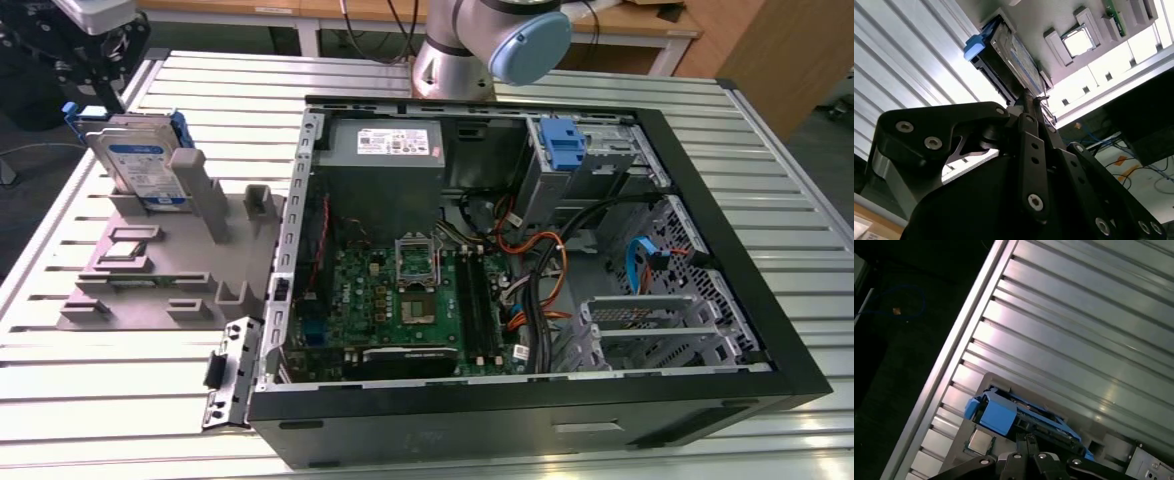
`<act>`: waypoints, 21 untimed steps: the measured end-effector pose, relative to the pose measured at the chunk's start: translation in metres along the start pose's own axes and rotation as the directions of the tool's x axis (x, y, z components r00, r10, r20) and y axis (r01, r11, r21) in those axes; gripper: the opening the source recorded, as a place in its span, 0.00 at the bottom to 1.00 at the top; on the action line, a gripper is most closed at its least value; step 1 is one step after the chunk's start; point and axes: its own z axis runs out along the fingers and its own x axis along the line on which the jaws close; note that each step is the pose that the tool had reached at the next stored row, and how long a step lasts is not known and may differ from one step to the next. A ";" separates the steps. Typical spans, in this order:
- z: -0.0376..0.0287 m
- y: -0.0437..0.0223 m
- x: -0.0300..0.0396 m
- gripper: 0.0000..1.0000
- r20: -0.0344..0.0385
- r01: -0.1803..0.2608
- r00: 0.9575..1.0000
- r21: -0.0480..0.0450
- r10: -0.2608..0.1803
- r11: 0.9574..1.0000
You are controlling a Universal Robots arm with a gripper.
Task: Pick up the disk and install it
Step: 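Pick up the disk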
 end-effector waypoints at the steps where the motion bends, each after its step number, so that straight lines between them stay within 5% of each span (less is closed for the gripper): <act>1: 0.0000 0.0000 0.0000 0.11 -0.001 0.016 1.000 0.000 -0.016 1.000; 6: 0.0002 0.0000 0.0000 0.11 -0.004 0.100 0.995 0.000 -0.100 0.995; 11: 0.0004 -0.0001 0.0000 0.11 -0.007 0.181 0.983 -0.001 -0.181 0.983; 16: 0.0005 -0.0001 0.0000 0.11 -0.011 0.264 0.964 -0.002 -0.264 0.964; 21: 0.0007 -0.0001 0.0000 0.11 -0.014 0.343 0.939 -0.003 -0.343 0.939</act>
